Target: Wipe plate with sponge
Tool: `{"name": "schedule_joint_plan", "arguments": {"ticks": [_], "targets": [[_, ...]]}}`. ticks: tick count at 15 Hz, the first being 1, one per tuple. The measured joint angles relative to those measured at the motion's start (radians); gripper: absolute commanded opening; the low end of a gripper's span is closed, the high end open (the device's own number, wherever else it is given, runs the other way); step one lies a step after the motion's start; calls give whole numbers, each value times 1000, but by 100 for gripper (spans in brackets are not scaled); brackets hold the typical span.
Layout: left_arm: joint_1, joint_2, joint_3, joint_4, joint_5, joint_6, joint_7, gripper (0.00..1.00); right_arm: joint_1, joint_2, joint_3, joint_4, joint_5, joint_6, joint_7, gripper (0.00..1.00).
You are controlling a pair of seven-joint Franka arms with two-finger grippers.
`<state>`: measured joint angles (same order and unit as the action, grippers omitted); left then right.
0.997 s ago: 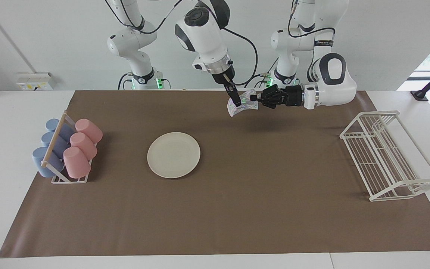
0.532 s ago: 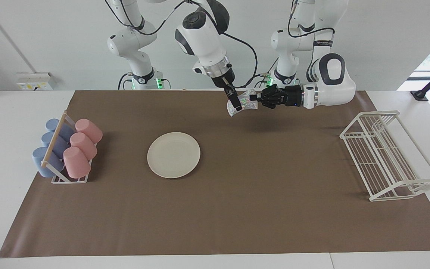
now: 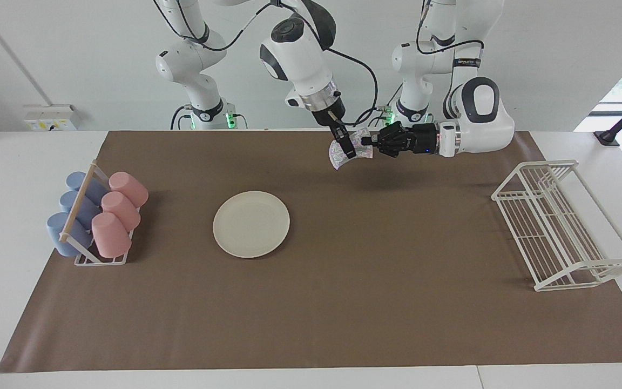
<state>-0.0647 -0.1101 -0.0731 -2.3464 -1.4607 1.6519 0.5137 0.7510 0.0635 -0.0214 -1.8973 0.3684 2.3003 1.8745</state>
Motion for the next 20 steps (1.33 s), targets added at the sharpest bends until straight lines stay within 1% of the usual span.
{"name": "schedule_joint_plan", "arguments": {"ticks": [7, 8, 9, 12, 16, 18, 20], "targets": [[-1, -3, 0, -2, 0, -1, 0, 0, 0, 0, 0, -1, 0, 14, 0, 0], [-1, -3, 0, -2, 0, -1, 0, 71, 1, 0, 0, -1, 0, 14, -3, 0], [-2, -3, 0, -2, 0, -1, 0, 100, 1, 0, 0, -2, 0, 14, -5, 0], [-2, -3, 0, -2, 0, -1, 1, 100, -10, 0, -1, -10, 0, 9, -47, 0], [-2, -3, 0, -2, 0, -1, 1, 100, -116, -3, -7, -67, -7, -48, -327, 0], [-2, -3, 0, -2, 0, 1, 1, 100, -175, -3, -9, -114, -42, -47, -450, 0], [-2, -4, 1, -2, 5, 12, 1, 100, -231, 2, -12, -169, -61, -5, -564, 0]]}}
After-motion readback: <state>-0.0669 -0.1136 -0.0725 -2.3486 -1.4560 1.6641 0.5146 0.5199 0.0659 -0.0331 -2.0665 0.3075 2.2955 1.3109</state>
